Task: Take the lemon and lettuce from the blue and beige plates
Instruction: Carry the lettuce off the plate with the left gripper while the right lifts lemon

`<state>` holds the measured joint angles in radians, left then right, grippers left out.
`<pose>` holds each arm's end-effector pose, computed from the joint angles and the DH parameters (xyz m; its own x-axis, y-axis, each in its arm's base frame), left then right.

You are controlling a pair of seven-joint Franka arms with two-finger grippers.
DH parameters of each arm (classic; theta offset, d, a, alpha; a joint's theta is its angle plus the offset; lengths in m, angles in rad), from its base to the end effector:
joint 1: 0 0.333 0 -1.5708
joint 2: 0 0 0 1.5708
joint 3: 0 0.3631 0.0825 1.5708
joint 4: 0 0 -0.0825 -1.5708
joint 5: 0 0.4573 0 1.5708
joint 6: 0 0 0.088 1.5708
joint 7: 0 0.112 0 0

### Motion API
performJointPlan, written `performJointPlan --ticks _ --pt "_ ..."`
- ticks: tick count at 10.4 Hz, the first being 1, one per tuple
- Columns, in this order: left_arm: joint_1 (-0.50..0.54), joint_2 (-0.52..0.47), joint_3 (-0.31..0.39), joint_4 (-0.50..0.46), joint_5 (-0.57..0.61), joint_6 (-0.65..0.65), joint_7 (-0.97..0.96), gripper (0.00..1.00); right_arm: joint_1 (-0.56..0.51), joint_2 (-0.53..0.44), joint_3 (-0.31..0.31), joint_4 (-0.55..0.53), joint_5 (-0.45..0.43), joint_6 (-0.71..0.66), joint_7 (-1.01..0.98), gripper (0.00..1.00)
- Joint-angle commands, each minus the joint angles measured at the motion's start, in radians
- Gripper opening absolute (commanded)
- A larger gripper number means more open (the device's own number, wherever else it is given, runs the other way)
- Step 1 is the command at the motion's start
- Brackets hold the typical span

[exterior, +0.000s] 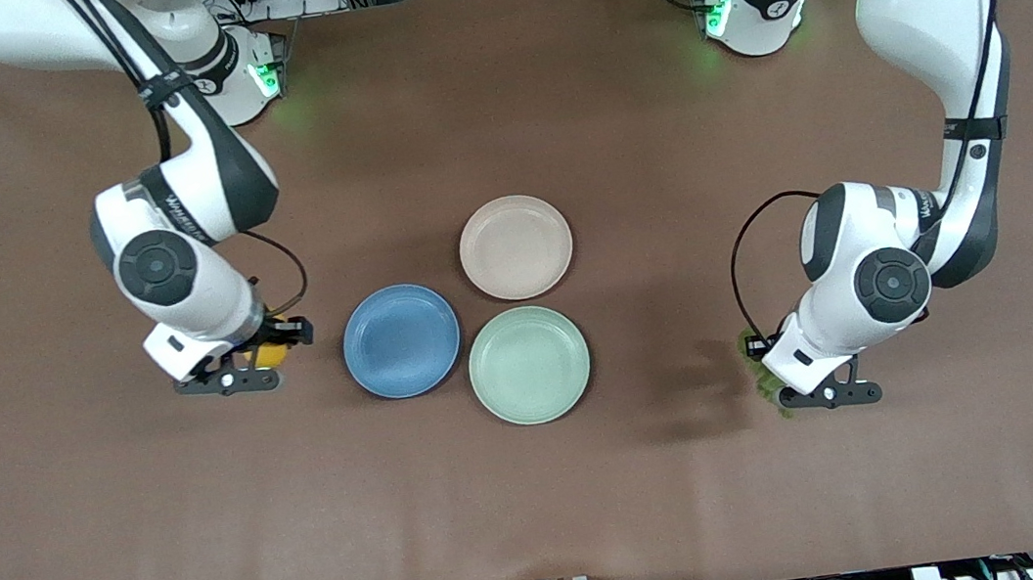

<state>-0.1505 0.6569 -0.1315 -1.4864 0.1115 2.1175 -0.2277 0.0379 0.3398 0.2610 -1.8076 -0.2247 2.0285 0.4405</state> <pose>0.7761 -0.2008 0.2809 0.9961 -0.0867 -0.0160 -0.0870 -0.9960 -0.0180 0.6780 0.1821 0.3536 0.9975 -0.0449 -0.0540 -0.0370 -0.9895 0.1399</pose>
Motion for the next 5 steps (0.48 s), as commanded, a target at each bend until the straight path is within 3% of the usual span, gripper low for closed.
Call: performJointPlan --ticks 1,5 --pt "0.011 -0.032 -0.010 -0.047 0.022 0.006 0.011 1.00 -0.012 -0.068 -0.054 -0.048 0.080 0.001 -0.119 0.00" --pt "0.045 -0.162 -0.017 -0.223 0.011 0.069 0.004 1.00 -0.033 -0.163 -0.175 -0.163 0.159 0.009 -0.342 0.00"
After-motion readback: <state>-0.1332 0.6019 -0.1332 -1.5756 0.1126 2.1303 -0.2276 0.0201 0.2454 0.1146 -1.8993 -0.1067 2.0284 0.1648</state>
